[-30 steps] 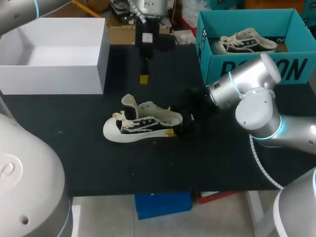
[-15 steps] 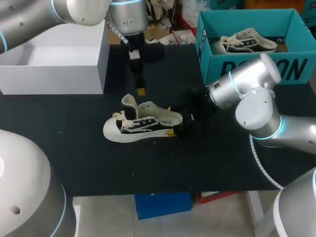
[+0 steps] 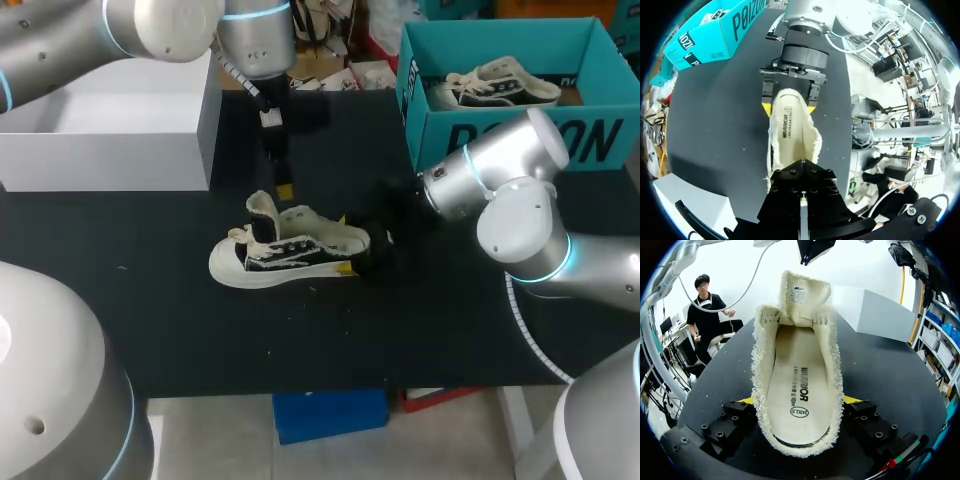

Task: Take the shoe out of the shoebox, open the shoe tongue, remove and reinsert the insole, then place the shoe into the shoebox

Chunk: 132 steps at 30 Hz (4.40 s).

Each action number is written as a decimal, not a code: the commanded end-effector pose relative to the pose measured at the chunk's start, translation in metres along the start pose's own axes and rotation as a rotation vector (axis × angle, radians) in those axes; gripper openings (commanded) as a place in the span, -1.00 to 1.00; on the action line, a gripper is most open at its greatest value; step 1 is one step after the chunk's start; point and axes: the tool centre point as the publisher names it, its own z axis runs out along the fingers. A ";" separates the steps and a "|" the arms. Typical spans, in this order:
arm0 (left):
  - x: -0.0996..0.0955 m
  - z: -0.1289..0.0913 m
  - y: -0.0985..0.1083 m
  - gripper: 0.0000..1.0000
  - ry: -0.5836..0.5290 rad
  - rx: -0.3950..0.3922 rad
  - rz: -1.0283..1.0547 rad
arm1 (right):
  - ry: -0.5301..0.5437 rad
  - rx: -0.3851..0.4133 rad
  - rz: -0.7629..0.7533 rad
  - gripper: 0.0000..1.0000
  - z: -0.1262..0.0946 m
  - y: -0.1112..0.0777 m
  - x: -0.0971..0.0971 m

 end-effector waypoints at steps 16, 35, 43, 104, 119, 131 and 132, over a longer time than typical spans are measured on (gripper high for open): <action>-0.003 0.037 0.000 -1.00 -0.034 0.106 0.043 | 0.000 0.001 0.002 -1.00 0.008 -0.005 0.000; -0.011 0.072 -0.011 -1.00 -0.007 0.024 0.057 | 0.000 0.001 0.002 -1.00 0.008 -0.005 0.000; -0.013 0.085 -0.015 -1.00 0.014 0.002 0.052 | 0.000 0.001 0.002 -1.00 0.008 -0.005 0.000; -0.011 0.148 -0.011 -0.10 0.026 -0.040 0.031 | 0.000 0.001 0.002 -1.00 0.008 -0.005 0.000; -0.027 0.153 0.007 -0.51 -0.234 -0.166 0.026 | 0.000 0.001 0.002 -1.00 0.008 -0.005 0.000; -0.031 0.151 0.015 -0.55 -0.431 -0.232 0.058 | 0.000 0.001 0.002 -1.00 0.008 -0.005 0.000; -0.032 0.151 0.016 -0.56 -0.450 -0.242 0.061 | 0.000 0.001 0.002 -1.00 0.008 -0.005 0.000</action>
